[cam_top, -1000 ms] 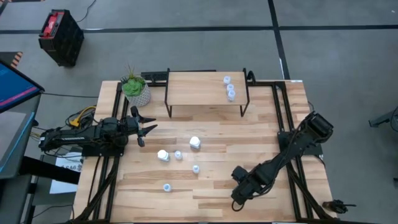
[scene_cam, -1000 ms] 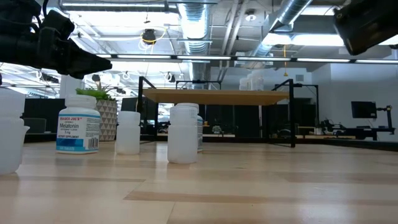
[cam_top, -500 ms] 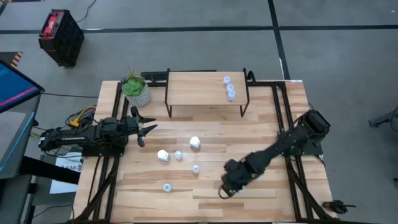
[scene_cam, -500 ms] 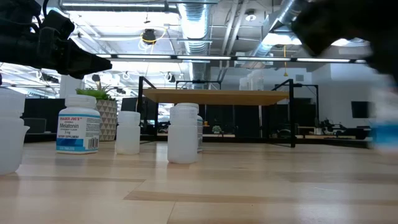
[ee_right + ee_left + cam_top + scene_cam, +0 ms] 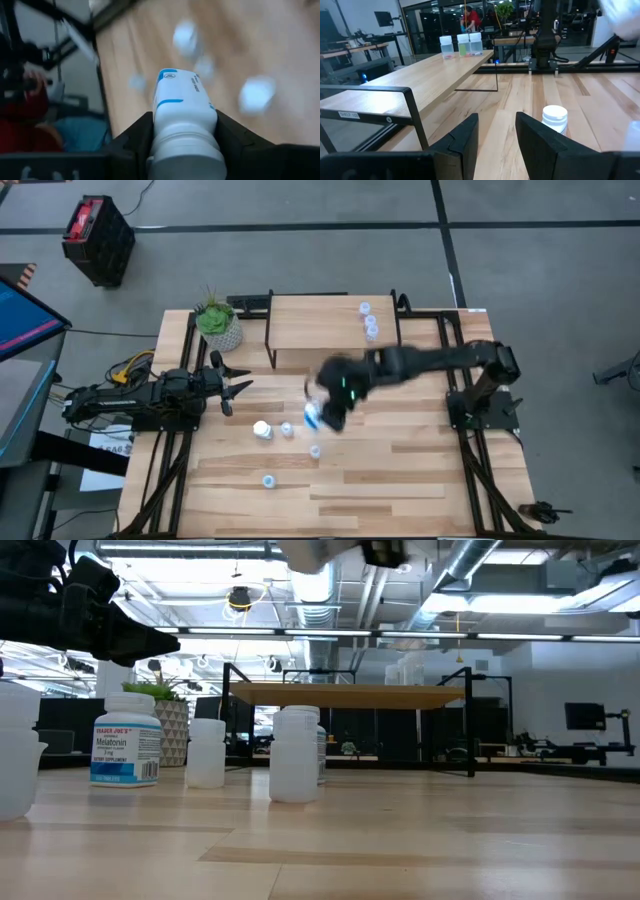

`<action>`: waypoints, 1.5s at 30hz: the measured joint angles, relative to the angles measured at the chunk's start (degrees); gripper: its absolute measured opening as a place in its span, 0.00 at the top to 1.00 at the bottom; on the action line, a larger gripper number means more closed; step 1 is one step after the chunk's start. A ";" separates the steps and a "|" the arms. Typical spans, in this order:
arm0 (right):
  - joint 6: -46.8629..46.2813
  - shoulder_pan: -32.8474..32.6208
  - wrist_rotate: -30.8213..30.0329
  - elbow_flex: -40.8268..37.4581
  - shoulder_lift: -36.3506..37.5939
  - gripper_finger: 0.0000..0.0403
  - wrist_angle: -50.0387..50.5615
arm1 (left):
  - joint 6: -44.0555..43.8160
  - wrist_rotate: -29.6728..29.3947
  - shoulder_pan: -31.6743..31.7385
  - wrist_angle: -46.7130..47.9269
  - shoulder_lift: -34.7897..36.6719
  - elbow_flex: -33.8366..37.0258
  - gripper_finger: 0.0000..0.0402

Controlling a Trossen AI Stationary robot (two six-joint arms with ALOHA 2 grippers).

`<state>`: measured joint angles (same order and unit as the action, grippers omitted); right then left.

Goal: Pick and place medicine bottles onto shelf by color
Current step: Put the bottom white pill bottle on the shelf

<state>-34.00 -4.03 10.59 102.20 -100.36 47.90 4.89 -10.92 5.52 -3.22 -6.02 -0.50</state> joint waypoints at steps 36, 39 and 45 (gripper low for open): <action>50.04 35.15 -0.37 31.18 -20.08 0.56 16.43 | -0.04 0.15 -0.02 0.02 0.00 0.01 0.70; 53.35 35.06 -1.92 31.18 -20.37 0.57 19.26 | -0.05 0.13 -0.02 0.07 0.00 0.00 0.70; 53.91 34.74 -3.17 31.09 -20.84 0.55 22.68 | -0.10 0.15 -0.01 0.05 0.00 -0.01 0.70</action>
<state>19.91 30.71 7.42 133.30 -121.20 70.58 4.79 -10.76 5.51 -3.17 -6.02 -0.51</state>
